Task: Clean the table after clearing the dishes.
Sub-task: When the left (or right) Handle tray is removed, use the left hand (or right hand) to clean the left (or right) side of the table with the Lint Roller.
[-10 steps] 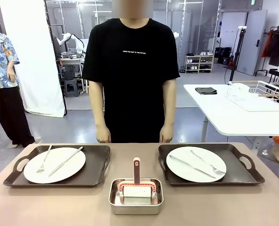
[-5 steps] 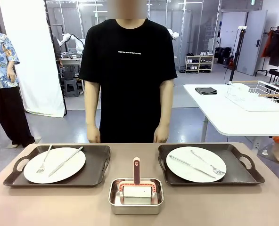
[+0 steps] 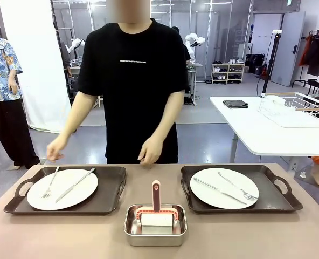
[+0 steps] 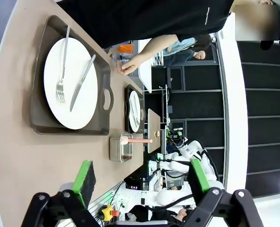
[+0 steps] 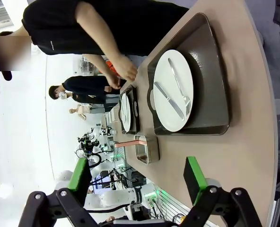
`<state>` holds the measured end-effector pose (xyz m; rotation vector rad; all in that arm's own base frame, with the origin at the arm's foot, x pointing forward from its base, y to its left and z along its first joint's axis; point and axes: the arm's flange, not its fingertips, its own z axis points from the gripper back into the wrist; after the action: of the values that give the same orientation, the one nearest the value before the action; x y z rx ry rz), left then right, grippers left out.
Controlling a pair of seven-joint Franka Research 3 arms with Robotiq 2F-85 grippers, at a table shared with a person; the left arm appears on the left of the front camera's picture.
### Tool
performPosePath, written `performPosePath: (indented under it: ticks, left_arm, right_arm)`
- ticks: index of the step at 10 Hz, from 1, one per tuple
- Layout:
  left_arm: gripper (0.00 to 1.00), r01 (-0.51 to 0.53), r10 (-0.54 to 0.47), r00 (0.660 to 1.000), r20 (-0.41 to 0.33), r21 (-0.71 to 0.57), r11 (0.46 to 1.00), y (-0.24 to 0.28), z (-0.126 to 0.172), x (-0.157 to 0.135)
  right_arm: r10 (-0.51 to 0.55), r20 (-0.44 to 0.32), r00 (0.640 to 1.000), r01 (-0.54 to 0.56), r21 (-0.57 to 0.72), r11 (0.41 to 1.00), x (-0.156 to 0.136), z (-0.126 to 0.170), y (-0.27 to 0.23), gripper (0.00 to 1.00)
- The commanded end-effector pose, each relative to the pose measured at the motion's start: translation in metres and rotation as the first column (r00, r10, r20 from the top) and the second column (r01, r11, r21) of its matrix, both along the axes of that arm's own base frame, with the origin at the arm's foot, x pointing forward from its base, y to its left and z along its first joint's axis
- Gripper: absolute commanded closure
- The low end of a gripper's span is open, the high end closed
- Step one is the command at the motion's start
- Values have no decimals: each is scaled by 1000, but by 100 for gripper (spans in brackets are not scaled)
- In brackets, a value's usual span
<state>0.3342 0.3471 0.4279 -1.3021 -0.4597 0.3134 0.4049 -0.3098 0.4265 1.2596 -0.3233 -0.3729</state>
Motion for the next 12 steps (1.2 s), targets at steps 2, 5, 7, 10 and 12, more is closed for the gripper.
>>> performPosePath:
  ticks: [2,5,7,10,12]
  left_arm:
    - [0,6,-6,1000,4,-8,1000,0,2,-2]
    - [0,6,-6,1000,4,-8,1000,0,2,-2]
    - [0,6,-6,1000,4,-8,1000,0,2,-2]
    - [0,6,-6,1000,4,-8,1000,0,2,-2]
    - [0,6,-6,1000,4,-8,1000,0,2,-2]
  right_arm:
    - [-3,-4,1000,3,2,1000,-1,3,0,0]
    - [-3,-4,1000,3,2,1000,-1,3,0,0]
    - [-3,-4,1000,3,2,1000,-1,3,0,0]
    - [-3,-4,1000,3,2,1000,-1,3,0,0]
    - [-3,-4,1000,3,2,1000,-1,3,0,0]
